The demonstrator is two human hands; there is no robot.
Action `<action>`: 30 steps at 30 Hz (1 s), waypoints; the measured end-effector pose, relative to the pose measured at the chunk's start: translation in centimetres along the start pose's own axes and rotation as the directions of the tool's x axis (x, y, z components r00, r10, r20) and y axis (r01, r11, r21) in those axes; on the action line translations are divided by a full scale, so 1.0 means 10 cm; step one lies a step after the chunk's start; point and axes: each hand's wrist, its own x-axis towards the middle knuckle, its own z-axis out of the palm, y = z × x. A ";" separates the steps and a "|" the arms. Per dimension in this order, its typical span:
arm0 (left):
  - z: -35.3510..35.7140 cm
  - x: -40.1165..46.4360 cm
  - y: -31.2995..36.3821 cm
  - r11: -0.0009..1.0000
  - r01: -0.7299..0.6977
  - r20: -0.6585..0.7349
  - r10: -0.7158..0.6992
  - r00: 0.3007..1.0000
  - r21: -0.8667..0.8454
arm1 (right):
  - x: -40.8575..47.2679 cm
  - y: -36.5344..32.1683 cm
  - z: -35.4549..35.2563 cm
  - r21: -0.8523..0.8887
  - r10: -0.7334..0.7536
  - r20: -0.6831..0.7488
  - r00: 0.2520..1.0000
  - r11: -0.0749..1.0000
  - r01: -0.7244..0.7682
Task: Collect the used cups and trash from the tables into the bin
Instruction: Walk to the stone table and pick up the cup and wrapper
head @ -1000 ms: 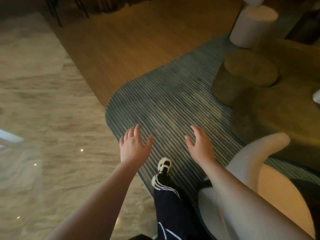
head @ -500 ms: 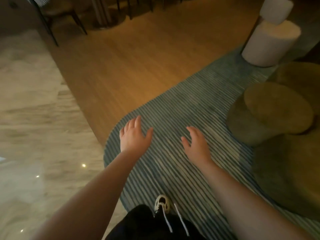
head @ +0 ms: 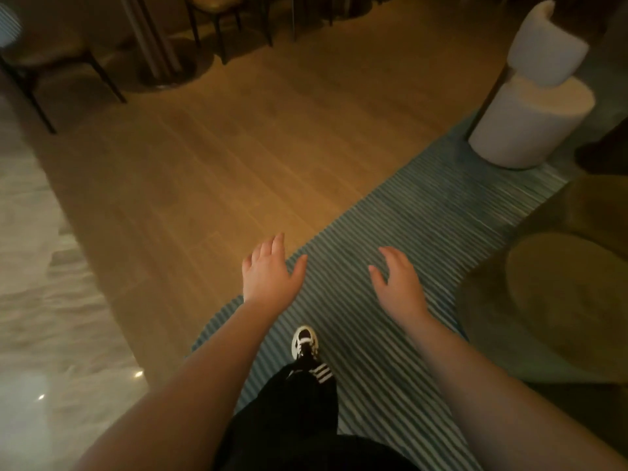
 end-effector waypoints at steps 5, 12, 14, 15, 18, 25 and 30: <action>-0.28 1.74 0.18 1.000 -0.013 -0.014 0.013 1.000 0.016 | 1.61 -0.34 -0.34 0.016 0.047 -0.035 0.998 0.999 -0.046; -0.25 3.72 0.66 0.998 -0.053 0.007 0.053 0.999 -0.045 | 3.52 -0.44 -0.73 0.049 0.099 -0.096 0.991 0.994 -0.094; -0.12 4.35 0.78 0.997 -0.051 0.011 0.052 0.999 -0.051 | 4.13 -0.40 -0.76 0.050 0.094 -0.115 0.989 0.995 -0.088; -0.05 4.67 0.84 0.997 -0.049 0.011 0.050 0.999 -0.051 | 4.45 -0.37 -0.76 0.043 0.083 -0.122 0.989 0.996 -0.078; 0.16 5.74 1.07 0.997 -0.048 0.019 0.049 0.999 -0.053 | 5.54 -0.26 -0.85 0.033 0.064 -0.122 0.990 0.998 -0.060; 0.26 8.08 1.84 1.000 -0.028 0.093 0.028 0.995 -0.001 | 8.01 -0.06 -1.60 -0.032 0.062 -0.065 0.996 0.997 -0.064; 0.23 9.54 2.28 1.000 -0.026 0.093 0.026 0.995 -0.007 | 9.52 -0.05 -2.03 -0.050 0.073 -0.081 0.994 0.996 -0.077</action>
